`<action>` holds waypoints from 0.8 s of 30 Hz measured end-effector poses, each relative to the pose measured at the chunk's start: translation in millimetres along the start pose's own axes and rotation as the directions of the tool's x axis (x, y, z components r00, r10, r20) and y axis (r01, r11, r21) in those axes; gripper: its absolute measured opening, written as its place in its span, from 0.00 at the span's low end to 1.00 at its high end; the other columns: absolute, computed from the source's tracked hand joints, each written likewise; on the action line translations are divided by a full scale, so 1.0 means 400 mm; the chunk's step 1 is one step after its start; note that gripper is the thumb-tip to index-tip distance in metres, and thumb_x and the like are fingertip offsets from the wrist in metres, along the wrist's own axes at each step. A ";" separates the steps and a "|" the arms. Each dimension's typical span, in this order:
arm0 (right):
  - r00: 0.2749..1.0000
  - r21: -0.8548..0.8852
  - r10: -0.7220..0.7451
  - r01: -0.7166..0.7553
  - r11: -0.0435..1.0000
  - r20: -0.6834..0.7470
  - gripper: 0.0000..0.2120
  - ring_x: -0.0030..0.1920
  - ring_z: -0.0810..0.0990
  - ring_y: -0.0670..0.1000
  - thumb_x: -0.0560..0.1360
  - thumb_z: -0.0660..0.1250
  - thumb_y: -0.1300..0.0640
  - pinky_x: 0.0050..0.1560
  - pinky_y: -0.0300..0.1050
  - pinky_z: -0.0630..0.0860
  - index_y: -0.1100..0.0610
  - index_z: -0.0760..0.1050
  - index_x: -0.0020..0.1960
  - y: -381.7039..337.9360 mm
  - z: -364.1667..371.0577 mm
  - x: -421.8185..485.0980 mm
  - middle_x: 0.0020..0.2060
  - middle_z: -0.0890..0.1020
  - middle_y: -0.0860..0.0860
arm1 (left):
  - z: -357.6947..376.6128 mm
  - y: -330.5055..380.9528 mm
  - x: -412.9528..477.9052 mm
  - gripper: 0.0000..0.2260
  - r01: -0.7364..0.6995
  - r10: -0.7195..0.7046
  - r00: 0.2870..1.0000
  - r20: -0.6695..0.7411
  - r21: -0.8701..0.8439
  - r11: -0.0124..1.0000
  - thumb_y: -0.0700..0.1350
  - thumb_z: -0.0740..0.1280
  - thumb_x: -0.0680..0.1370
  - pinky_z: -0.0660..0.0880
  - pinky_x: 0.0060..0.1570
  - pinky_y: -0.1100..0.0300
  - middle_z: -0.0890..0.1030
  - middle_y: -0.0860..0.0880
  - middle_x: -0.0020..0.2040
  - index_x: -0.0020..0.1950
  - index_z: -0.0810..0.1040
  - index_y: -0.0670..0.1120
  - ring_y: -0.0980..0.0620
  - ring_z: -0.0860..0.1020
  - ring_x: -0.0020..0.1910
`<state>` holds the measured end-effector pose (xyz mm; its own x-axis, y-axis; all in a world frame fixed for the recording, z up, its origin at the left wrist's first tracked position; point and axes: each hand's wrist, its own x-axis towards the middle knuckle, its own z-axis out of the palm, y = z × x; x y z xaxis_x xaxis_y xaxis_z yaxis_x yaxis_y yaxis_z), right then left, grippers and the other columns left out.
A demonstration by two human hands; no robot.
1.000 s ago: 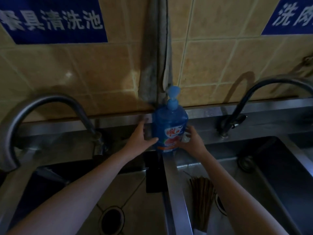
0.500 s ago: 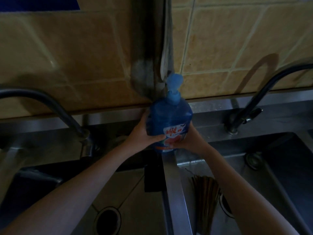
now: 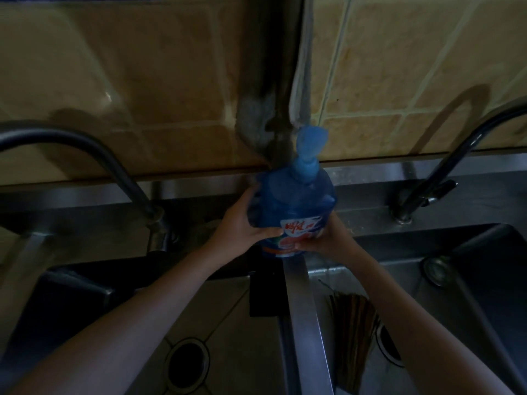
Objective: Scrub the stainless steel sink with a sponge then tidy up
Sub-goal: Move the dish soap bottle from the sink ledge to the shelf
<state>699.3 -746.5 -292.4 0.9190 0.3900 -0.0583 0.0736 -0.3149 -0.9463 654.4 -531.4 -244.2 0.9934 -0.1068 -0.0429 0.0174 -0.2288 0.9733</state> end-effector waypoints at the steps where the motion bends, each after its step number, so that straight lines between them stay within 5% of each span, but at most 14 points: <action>1: 1.000 0.009 -0.004 0.004 1.000 0.009 0.43 0.55 0.79 0.37 0.57 0.80 0.67 0.49 0.30 0.75 0.67 0.63 0.67 -0.005 0.004 -0.006 0.55 0.78 0.49 | -0.006 0.007 -0.011 0.40 -0.001 0.001 1.000 -0.003 -0.004 1.000 0.43 0.77 0.63 0.76 0.56 0.62 0.73 0.58 0.62 0.70 0.62 0.56 0.61 0.73 0.61; 4: 0.999 0.041 -0.020 0.019 0.999 0.026 0.43 0.56 0.80 0.41 0.58 0.80 0.67 0.48 0.31 0.76 0.67 0.63 0.67 -0.034 0.016 -0.027 0.57 0.79 0.53 | -0.025 0.043 -0.041 0.39 -0.028 0.028 0.999 -0.022 0.016 0.999 0.42 0.78 0.63 0.76 0.57 0.55 0.74 0.54 0.63 0.69 0.64 0.56 0.55 0.74 0.62; 8: 0.999 0.102 -0.047 0.046 0.994 0.009 0.47 0.55 0.81 0.43 0.56 0.80 0.63 0.47 0.34 0.78 0.65 0.60 0.70 -0.110 0.024 -0.071 0.53 0.81 0.44 | -0.058 0.115 -0.097 0.35 -0.068 0.069 0.996 -0.054 0.030 0.997 0.53 0.78 0.59 0.74 0.60 0.52 0.73 0.62 0.62 0.62 0.66 0.66 0.59 0.72 0.63; 12: 0.993 0.129 -0.118 0.115 0.985 0.010 0.46 0.56 0.80 0.43 0.57 0.80 0.62 0.48 0.33 0.77 0.57 0.61 0.69 -0.224 0.039 -0.118 0.56 0.79 0.47 | -0.101 0.193 -0.170 0.38 -0.123 0.127 0.988 -0.088 0.051 0.991 0.54 0.77 0.59 0.73 0.56 0.66 0.72 0.63 0.62 0.66 0.67 0.57 0.69 0.69 0.62; 17: 0.978 0.084 -0.209 0.208 0.975 0.013 0.37 0.52 0.82 0.42 0.54 0.82 0.60 0.45 0.33 0.78 0.41 0.72 0.57 -0.361 0.076 -0.178 0.51 0.83 0.42 | -0.164 0.289 -0.287 0.37 -0.182 0.187 0.975 -0.123 0.052 0.982 0.52 0.77 0.62 0.76 0.53 0.64 0.77 0.56 0.61 0.68 0.68 0.51 0.63 0.74 0.60; 21: 0.960 0.080 -0.273 0.268 0.960 0.061 0.32 0.51 0.83 0.45 0.57 0.81 0.63 0.46 0.36 0.79 0.51 0.74 0.57 -0.464 0.121 -0.230 0.51 0.84 0.46 | -0.217 0.337 -0.388 0.33 -0.245 0.246 0.955 -0.168 0.024 0.969 0.48 0.76 0.66 0.78 0.55 0.57 0.79 0.52 0.59 0.69 0.68 0.49 0.58 0.77 0.59; 24: 0.942 0.105 -0.327 0.318 0.942 0.078 0.32 0.55 0.82 0.49 0.59 0.81 0.57 0.50 0.40 0.79 0.49 0.73 0.60 -0.541 0.169 -0.285 0.54 0.83 0.50 | -0.257 0.368 -0.466 0.32 -0.282 0.277 0.945 -0.173 0.000 0.960 0.45 0.76 0.67 0.78 0.54 0.53 0.78 0.49 0.62 0.69 0.68 0.49 0.52 0.77 0.60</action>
<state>552.3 -664.2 -102.6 0.8113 0.5376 0.2298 0.3213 -0.0817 -0.9434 483.6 -445.8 -69.7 0.9633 0.0026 0.2683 -0.2630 -0.1890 0.9461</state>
